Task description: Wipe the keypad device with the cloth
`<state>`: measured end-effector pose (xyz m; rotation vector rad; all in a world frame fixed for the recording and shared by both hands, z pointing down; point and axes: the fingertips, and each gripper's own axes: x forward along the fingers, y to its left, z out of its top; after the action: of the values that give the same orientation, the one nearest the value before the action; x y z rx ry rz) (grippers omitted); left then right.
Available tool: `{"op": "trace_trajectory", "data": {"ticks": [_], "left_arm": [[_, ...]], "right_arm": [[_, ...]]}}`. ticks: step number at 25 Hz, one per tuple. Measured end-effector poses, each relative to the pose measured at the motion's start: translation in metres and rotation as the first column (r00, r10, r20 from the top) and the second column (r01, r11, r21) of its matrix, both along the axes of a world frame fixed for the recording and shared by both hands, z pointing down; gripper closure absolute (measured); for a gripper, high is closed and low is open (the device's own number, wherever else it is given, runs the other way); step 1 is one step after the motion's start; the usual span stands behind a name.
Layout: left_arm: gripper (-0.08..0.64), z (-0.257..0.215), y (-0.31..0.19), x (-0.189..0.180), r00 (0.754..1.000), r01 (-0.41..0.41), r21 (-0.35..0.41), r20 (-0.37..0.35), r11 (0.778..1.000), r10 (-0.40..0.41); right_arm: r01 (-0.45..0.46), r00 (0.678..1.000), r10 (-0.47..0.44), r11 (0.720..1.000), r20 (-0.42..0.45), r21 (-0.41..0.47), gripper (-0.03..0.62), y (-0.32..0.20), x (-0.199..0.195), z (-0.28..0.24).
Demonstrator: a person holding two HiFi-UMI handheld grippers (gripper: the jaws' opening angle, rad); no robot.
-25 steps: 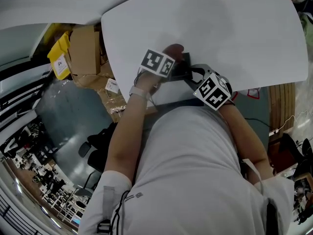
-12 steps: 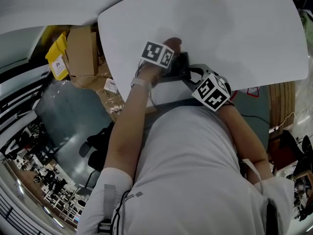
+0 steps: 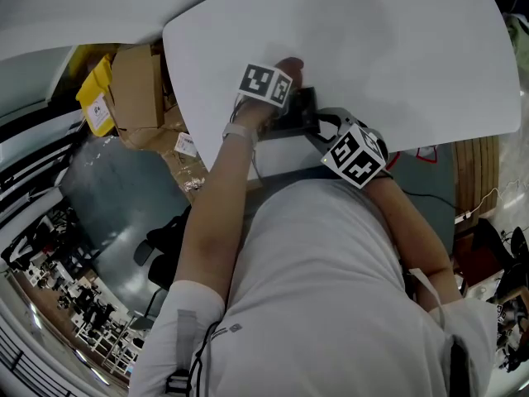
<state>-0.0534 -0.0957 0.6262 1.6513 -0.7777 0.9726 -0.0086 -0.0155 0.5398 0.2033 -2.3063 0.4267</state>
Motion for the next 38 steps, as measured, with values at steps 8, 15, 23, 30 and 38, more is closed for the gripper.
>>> {"op": "trace_trajectory", "data": {"ticks": [8,15,23,30,38], "left_arm": [[0.497,0.007,-0.009,-0.001,0.998,-0.006,0.061,0.064,0.998,0.002],[0.495,0.002,-0.009,-0.003,0.998,-0.002,0.089,0.063,0.996,-0.004],[0.495,-0.049,0.021,0.006,0.999,0.001,0.135,-0.05,0.991,0.006],[0.495,-0.095,0.056,0.017,0.992,-0.055,0.124,-0.11,0.991,0.069],[0.497,-0.096,0.079,0.034,0.973,-0.151,0.016,-0.173,0.988,0.152]], "right_arm": [[-0.012,1.0,0.012,1.0,0.001,0.02,0.439,-0.001,0.0,0.0],[-0.017,1.0,0.017,0.999,-0.008,0.041,0.439,0.0,0.0,0.0],[-0.007,1.0,0.006,0.998,0.007,0.061,0.439,0.0,0.002,-0.004],[-0.03,1.0,0.029,0.997,0.006,0.077,0.439,-0.002,0.011,-0.005],[0.007,1.0,-0.004,0.996,-0.028,0.092,0.439,0.009,0.013,0.001]]}}
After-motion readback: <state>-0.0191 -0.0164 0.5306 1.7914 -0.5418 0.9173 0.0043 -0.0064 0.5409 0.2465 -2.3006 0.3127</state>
